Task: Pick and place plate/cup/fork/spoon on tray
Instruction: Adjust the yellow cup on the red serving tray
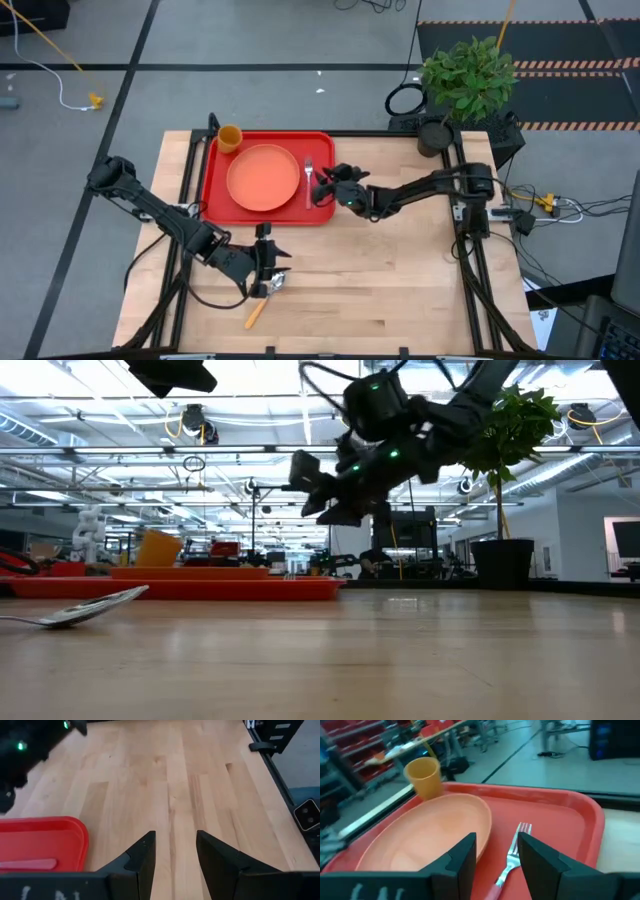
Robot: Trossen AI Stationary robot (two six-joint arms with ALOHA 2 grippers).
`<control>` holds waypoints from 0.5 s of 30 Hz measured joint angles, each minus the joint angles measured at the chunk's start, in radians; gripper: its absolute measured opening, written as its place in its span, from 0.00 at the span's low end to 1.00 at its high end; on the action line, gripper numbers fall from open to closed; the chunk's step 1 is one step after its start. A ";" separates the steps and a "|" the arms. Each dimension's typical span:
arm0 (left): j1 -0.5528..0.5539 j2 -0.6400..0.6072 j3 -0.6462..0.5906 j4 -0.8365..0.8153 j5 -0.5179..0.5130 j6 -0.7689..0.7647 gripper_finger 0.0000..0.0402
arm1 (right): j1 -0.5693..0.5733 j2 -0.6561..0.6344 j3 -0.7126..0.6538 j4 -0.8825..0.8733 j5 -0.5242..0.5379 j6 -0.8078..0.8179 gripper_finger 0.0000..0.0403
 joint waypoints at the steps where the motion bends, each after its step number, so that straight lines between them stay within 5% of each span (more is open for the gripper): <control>1: 0.000 0.000 0.000 -0.009 0.000 -0.001 0.36 | -0.001 -0.025 -0.023 0.003 -0.027 -0.028 0.34; 9: 0.010 0.000 0.000 -0.067 -0.130 -0.006 0.36 | -0.007 -0.283 -0.249 0.002 -0.086 -0.246 0.34; 15: 0.076 -0.010 0.000 -0.117 -0.292 0.004 0.36 | -0.010 -0.471 -0.445 -0.001 -0.088 -0.265 0.34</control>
